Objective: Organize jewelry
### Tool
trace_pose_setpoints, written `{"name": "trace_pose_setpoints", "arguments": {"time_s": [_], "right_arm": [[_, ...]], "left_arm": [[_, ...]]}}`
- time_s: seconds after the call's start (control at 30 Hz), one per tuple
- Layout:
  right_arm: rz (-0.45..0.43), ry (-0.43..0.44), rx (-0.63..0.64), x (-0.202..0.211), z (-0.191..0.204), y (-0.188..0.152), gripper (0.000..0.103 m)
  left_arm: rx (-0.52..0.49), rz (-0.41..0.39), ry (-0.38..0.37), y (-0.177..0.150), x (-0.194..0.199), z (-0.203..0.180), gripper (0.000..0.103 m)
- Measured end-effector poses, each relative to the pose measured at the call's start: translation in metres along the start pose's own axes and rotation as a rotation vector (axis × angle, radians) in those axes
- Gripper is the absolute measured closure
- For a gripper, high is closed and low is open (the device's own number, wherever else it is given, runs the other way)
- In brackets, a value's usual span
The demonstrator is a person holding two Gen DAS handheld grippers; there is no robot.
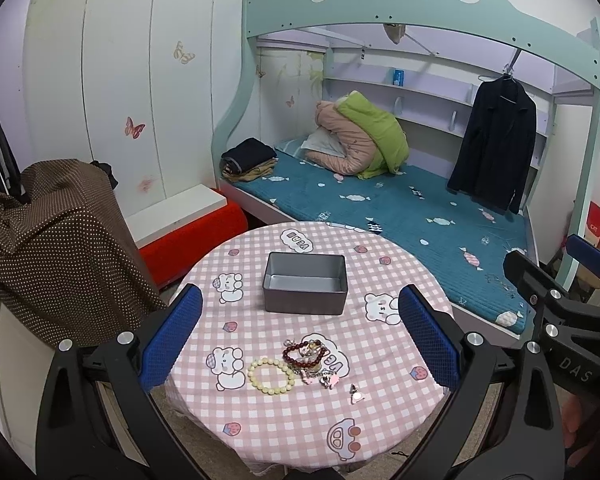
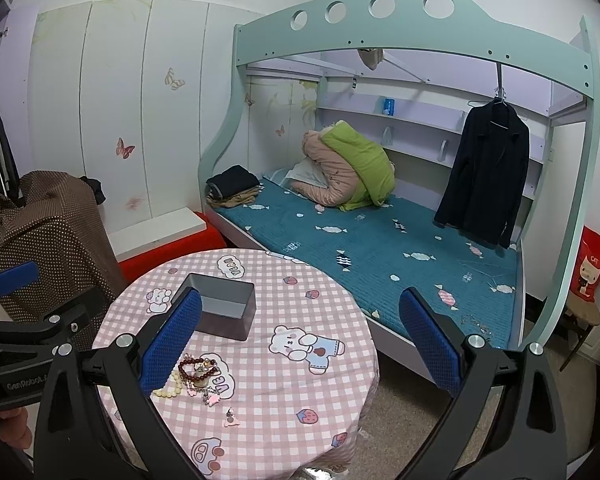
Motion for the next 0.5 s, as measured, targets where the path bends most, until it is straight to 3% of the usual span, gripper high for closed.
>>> {"name": "trace_pose_setpoints", "arguments": {"time_s": [0.5], "right_arm": [[0.001,0.000,0.000,-0.0008,0.0000,0.0001,0.008]], "left_arm": [[0.000,0.000,-0.001,0.0011,-0.0001,-0.0001,0.005]]}}
Point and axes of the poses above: each gripper's, at about its wrist camera, not at the fingertips, and x roughly against the way its jaws point, z to its left, y to its top, the point moved 9 cm from there along -x, roughly the way its jaws point, and after that the axes turned 3 degrees about z, right-handed, at the moved point
